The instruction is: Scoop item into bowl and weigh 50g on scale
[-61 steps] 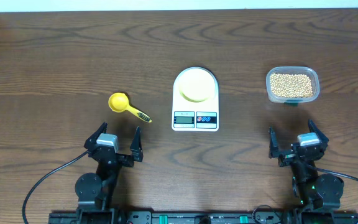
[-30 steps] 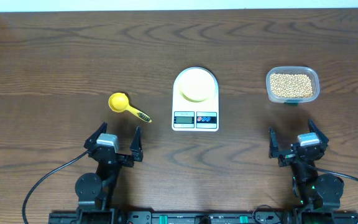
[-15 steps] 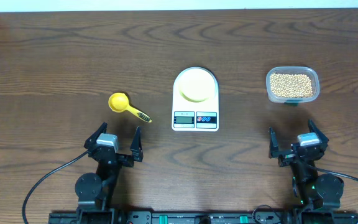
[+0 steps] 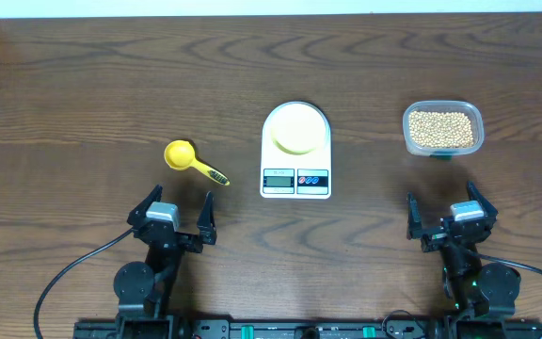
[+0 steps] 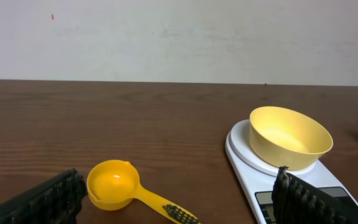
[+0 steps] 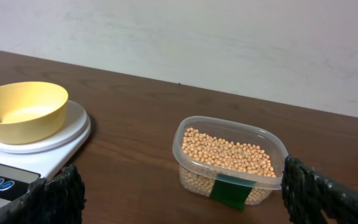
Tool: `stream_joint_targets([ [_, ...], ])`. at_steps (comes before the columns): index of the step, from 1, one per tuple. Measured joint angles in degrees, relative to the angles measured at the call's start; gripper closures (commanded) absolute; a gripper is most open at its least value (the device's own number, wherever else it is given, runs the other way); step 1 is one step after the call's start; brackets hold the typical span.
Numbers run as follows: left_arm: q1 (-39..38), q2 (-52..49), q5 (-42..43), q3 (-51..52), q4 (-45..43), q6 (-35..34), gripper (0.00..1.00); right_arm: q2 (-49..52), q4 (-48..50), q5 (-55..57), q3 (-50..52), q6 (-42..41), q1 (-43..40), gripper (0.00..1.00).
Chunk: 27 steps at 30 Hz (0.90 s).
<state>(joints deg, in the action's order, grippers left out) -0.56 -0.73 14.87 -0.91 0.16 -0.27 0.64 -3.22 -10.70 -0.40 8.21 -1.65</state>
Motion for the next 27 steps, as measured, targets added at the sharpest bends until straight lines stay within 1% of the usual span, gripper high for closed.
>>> stream_joint_targets([
  [6,0.0,0.0,0.0,0.0,0.0,-0.5,0.02,0.0,0.0,0.0,0.0,0.0,0.0,0.01],
  [12,0.0,0.0,0.0,0.0,0.0,-5.6,0.02,0.0,0.0,0.0,0.0,0.0,0.0,0.01],
  [16,0.0,0.0,0.0,0.0,0.0,-7.0,0.02,0.0,0.0,0.0,0.0,0.0,0.0,0.01],
  [27,0.0,0.0,0.0,0.0,0.0,-7.7,0.02,0.0,0.0,0.0,0.0,0.0,0.0,0.01],
])
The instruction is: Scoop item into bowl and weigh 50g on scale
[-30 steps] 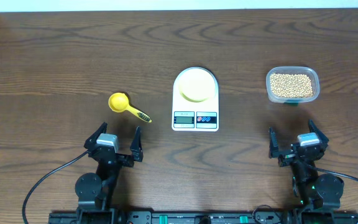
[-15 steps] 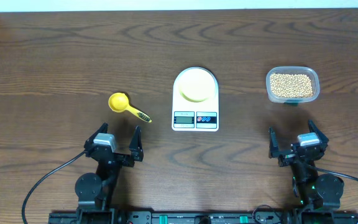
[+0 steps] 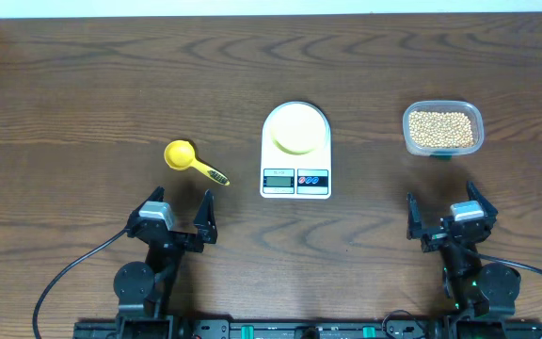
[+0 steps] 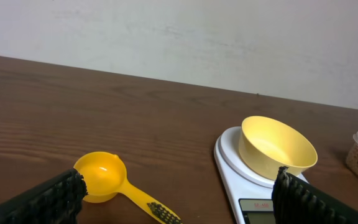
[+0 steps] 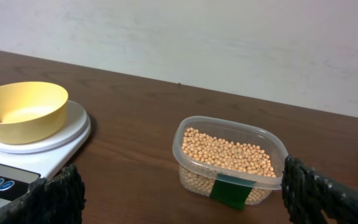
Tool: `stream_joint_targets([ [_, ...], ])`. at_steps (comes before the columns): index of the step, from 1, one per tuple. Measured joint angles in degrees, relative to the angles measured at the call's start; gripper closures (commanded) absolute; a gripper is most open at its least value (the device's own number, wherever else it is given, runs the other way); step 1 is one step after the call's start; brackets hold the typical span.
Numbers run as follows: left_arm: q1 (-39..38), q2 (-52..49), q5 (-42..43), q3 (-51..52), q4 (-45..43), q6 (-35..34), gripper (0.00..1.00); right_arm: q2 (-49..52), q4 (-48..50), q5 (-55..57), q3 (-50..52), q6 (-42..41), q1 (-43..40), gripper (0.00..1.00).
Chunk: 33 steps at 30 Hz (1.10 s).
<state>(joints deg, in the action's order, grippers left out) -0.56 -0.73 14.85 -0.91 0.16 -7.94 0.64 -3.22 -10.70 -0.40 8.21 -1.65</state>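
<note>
A yellow scoop (image 3: 192, 162) lies left of the white scale (image 3: 295, 179), its cup empty and its black-tipped handle toward the scale. An empty yellow bowl (image 3: 296, 130) sits on the scale's platform. A clear tub of beans (image 3: 442, 129) stands at the right. My left gripper (image 3: 174, 213) is open near the table's front edge, just short of the scoop (image 4: 107, 185), with nothing between its fingers. My right gripper (image 3: 448, 216) is open in front of the tub (image 5: 230, 160), holding nothing.
The scale's display and buttons (image 3: 295, 179) face the front edge. The bowl (image 4: 277, 147) and scale show at the right of the left wrist view, and at the left of the right wrist view (image 5: 23, 111). A pale wall rises behind the table.
My left gripper has turned and shifted a little to the left; in its view the scoop and bowl have slid leftward. The right arm and all objects are unmoved.
</note>
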Motion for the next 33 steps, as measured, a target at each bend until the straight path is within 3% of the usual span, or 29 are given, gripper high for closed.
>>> stream_joint_targets([
  [25,0.0,0.0,0.0,0.0,0.1,0.0,0.02,0.0,0.0,0.0,0.0,0.0,0.0,0.01],
  [33,0.0,0.0,0.0,-3.7,9.6,0.0,0.02,0.0,0.0,0.0,0.0,0.0,0.0,0.01],
])
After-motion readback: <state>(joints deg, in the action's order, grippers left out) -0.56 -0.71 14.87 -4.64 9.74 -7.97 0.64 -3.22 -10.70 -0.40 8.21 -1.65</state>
